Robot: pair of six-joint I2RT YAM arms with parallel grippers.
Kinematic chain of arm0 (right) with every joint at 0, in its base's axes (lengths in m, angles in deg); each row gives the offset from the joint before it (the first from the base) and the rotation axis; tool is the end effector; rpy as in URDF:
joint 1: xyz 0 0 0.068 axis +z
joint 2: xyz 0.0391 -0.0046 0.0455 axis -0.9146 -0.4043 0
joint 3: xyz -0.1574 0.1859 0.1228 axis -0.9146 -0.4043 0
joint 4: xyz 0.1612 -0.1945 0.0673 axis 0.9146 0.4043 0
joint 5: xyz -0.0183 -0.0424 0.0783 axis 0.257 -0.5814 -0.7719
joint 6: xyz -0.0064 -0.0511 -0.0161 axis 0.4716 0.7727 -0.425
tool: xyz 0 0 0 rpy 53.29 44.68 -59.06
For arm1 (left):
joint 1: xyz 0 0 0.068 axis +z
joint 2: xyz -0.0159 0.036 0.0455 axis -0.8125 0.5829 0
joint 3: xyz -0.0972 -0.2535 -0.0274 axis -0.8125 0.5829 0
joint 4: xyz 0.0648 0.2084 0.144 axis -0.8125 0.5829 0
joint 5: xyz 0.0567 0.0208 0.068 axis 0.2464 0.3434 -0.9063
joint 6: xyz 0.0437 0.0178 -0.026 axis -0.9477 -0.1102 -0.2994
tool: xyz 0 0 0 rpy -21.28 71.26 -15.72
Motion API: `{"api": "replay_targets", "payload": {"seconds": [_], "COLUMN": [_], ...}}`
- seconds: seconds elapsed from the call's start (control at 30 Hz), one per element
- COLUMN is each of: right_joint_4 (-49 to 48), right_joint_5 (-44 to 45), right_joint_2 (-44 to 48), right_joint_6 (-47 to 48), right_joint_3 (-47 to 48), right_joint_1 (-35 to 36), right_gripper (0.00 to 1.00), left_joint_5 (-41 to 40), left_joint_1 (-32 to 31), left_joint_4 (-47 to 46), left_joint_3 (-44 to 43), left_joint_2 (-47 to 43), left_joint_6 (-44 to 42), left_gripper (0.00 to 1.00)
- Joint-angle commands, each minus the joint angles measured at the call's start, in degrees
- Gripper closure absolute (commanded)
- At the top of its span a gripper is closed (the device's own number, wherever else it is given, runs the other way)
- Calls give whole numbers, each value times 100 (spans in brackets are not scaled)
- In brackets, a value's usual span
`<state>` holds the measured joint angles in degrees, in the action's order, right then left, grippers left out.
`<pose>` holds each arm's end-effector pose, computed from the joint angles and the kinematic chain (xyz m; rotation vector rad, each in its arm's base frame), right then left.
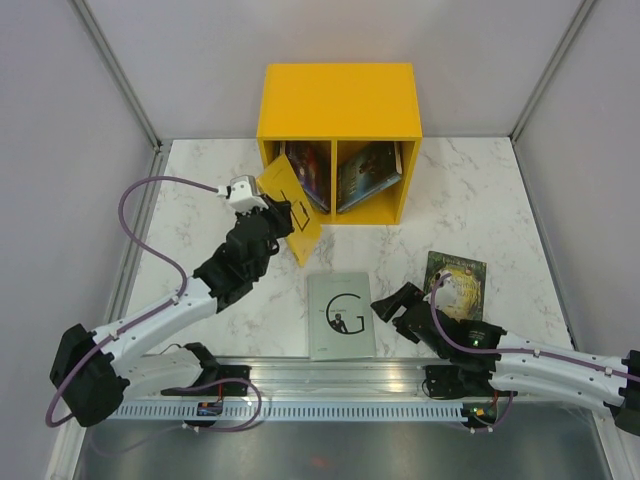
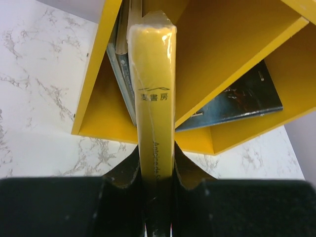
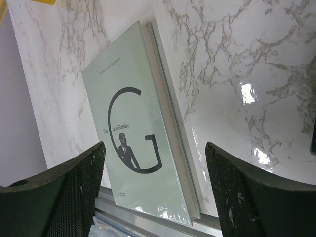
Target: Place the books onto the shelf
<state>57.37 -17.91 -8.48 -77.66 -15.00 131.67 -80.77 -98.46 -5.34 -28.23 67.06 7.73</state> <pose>0.0724 0.1159 0.1650 0.6694 2.2201 0.8496 0.1909 -0.1561 0.3119 -0.2979 1.6866 -0.4681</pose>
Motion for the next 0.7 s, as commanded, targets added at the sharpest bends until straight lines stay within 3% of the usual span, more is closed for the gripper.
{"api": "replay_targets", "payload": {"seconds": [0.0, 0.27, 0.67], "right_joint_4": [130, 174, 130], "right_joint_5": [142, 186, 204], "right_joint_2": [26, -88, -440], "right_joint_6": [110, 189, 312], "right_joint_3": [94, 94, 182], "right_joint_1": [31, 31, 31], "right_gripper": [15, 15, 15], "left_joint_5": [-43, -33, -51], "left_joint_1": [175, 316, 439], "left_joint_4": [-1436, -1937, -1937], "left_joint_3": [-395, -834, -1133], "left_joint_2": [182, 859, 2106], "left_joint_6": [-116, -238, -282], "left_gripper": [98, 98, 98]}}
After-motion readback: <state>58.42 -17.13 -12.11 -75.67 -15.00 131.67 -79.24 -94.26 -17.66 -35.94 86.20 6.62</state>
